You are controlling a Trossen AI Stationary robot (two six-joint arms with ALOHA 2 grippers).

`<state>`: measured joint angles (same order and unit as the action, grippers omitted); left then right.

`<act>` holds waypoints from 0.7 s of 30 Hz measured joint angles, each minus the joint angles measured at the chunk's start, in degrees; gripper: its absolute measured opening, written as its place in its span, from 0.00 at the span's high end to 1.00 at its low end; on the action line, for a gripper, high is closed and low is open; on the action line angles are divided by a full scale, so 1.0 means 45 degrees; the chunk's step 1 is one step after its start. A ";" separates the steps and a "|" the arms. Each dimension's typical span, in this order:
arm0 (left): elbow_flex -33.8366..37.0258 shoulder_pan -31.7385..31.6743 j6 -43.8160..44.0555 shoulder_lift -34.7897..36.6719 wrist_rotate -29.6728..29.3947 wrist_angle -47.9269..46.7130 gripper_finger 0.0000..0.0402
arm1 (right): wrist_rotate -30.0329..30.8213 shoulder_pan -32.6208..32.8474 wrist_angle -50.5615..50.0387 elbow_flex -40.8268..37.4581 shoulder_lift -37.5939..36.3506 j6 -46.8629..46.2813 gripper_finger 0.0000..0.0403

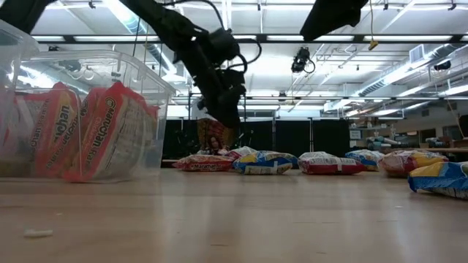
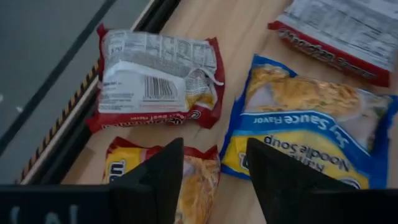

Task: Sort Maruchan noodles
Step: Put the red noodle pack into the top transparent bin

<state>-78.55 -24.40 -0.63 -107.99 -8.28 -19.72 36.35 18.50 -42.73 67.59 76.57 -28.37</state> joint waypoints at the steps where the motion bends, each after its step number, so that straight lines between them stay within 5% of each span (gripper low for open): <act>1: -0.0206 -0.0050 0.0005 -0.0242 0.0027 -0.0052 0.52 | 0.0006 0.0091 0.0019 0.0000 0.0039 -0.0074 0.64; 8: -0.1443 -0.0139 -0.0709 -0.1847 0.1111 -0.2049 0.52 | -0.0036 0.0399 0.0142 0.0003 0.0238 -0.0586 0.64; 21: -0.1403 -0.0469 -0.4759 -0.2394 0.0918 -0.2407 0.44 | 0.0013 0.0462 0.0543 -0.0459 0.0264 -0.1144 0.64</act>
<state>-84.87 -26.51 -22.05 -118.76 -4.15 -30.55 36.41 20.58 -40.29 65.53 77.76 -33.52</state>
